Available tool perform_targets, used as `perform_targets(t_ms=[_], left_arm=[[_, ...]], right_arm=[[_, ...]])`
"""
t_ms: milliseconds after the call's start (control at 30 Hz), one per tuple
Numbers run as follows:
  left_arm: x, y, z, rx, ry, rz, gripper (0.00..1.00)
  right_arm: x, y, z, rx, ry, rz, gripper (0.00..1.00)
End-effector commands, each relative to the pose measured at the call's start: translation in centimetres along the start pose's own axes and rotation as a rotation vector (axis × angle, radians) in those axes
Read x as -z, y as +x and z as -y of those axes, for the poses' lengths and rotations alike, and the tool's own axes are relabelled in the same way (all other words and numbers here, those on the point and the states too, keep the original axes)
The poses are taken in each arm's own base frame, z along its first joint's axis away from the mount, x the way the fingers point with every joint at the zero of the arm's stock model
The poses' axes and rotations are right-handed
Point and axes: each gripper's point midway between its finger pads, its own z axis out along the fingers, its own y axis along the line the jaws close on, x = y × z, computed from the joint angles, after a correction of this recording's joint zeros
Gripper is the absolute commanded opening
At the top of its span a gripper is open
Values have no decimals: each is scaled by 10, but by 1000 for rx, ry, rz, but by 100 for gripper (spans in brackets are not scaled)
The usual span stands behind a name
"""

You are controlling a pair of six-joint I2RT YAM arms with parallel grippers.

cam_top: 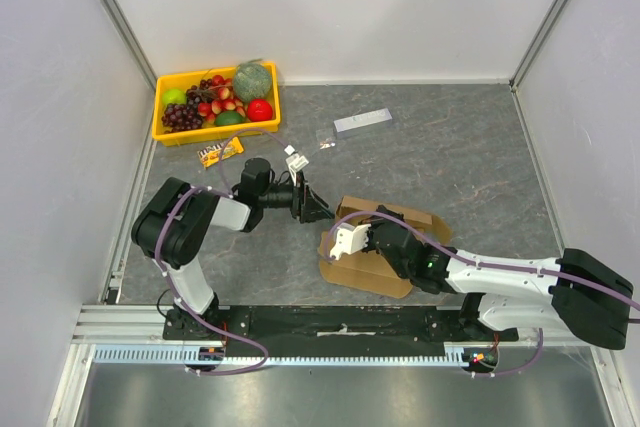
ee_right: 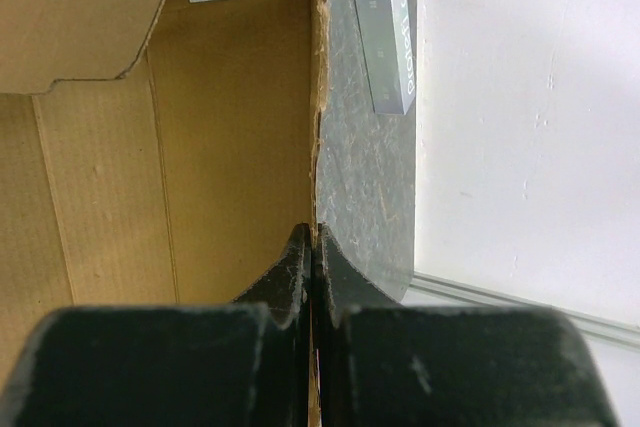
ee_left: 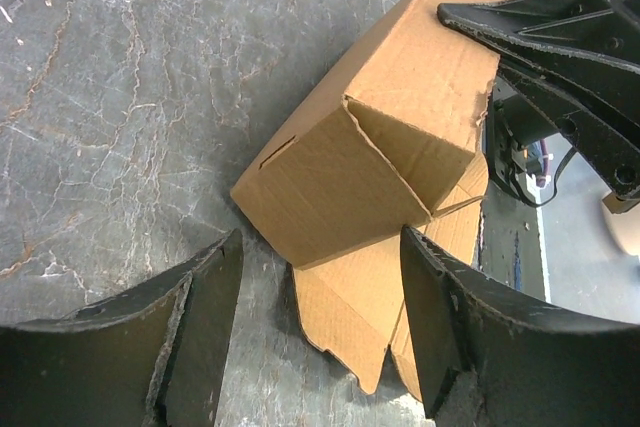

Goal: Fold the paper box

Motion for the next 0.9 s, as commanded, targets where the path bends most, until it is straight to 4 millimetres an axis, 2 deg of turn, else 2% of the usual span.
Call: perform_targets(t_ms=[0, 400, 867], left_arm=[[-2, -7, 7, -67, 10, 24, 70], [-10, -6, 10, -141, -29, 60, 70], [-3, -16, 19, -193, -46, 167, 70]], right_arm=[[3, -9, 7, -64, 31, 43, 0], [-1, -13, -4, -103, -11, 58, 0], [-4, -15, -11, -121, -35, 60, 0]])
